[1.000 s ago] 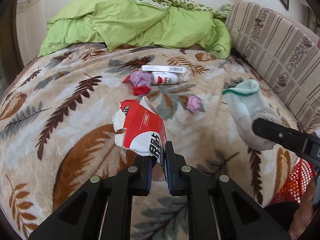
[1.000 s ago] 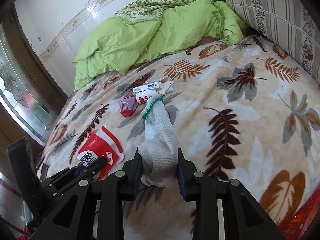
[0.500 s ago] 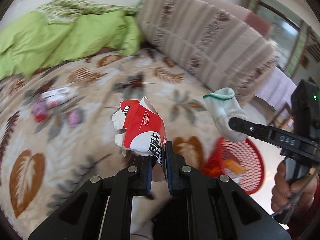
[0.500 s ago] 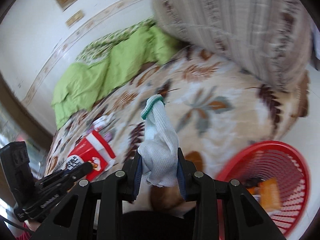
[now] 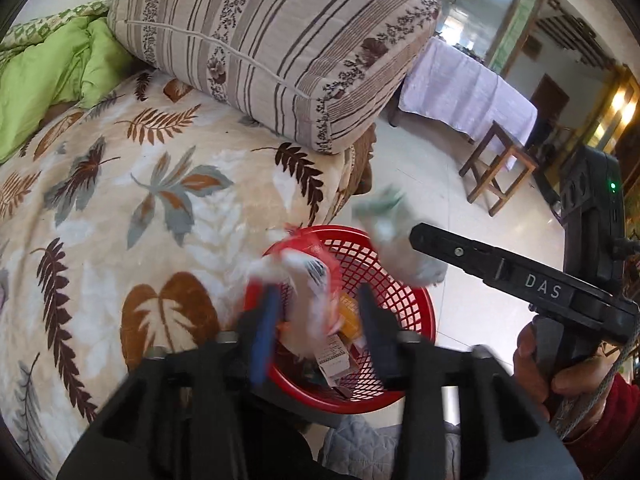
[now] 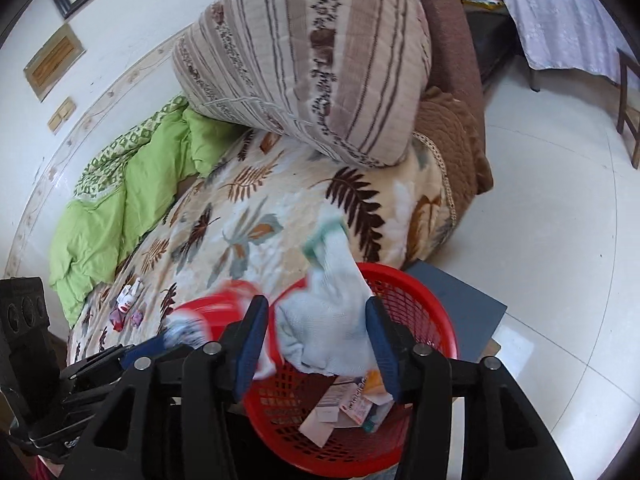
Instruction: Collect trash
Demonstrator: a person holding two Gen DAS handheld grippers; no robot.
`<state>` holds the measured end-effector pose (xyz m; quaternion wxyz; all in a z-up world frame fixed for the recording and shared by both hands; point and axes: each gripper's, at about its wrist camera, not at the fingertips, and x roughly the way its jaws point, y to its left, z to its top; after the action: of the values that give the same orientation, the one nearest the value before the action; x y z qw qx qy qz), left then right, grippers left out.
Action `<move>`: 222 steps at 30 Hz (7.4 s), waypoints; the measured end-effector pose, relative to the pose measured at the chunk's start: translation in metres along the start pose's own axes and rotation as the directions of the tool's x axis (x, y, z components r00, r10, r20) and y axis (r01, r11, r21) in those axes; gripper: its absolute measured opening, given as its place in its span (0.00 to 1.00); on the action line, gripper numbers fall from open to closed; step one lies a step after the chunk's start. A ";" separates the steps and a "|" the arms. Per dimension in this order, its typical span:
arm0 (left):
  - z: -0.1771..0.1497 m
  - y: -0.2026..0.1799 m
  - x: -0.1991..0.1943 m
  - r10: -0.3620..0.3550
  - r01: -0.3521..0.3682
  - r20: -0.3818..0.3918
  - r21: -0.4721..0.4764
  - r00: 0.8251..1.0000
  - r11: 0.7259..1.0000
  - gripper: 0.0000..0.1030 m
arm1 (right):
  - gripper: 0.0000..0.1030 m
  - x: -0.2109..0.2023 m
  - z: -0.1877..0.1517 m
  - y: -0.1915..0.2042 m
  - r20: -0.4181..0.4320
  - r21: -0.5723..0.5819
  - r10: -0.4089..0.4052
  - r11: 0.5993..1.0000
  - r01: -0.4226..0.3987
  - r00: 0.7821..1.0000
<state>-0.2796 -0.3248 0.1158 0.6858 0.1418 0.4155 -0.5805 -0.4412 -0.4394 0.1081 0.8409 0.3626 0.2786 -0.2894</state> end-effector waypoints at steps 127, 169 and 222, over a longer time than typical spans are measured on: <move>-0.172 0.278 -0.169 0.725 -0.579 0.004 -0.598 0.689 0.553 0.31 | 0.26 0.152 -0.125 0.337 -0.254 -0.598 0.310 0.694 -0.400 0.916; -0.163 0.263 -0.162 0.776 -0.665 0.015 -0.505 0.630 0.550 0.31 | 0.26 0.151 -0.120 0.332 -0.241 -0.600 0.306 0.699 -0.389 0.921; -0.108 0.160 -0.143 0.580 -0.530 0.151 -0.271 0.801 0.803 0.31 | 0.26 0.071 -0.059 0.207 -0.124 -0.408 0.300 0.853 -0.324 0.946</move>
<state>-0.1744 -0.1092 0.1080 0.8801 0.1155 0.3347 -0.3164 -0.2656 -0.2962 0.1181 0.9270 0.2197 0.2954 -0.0718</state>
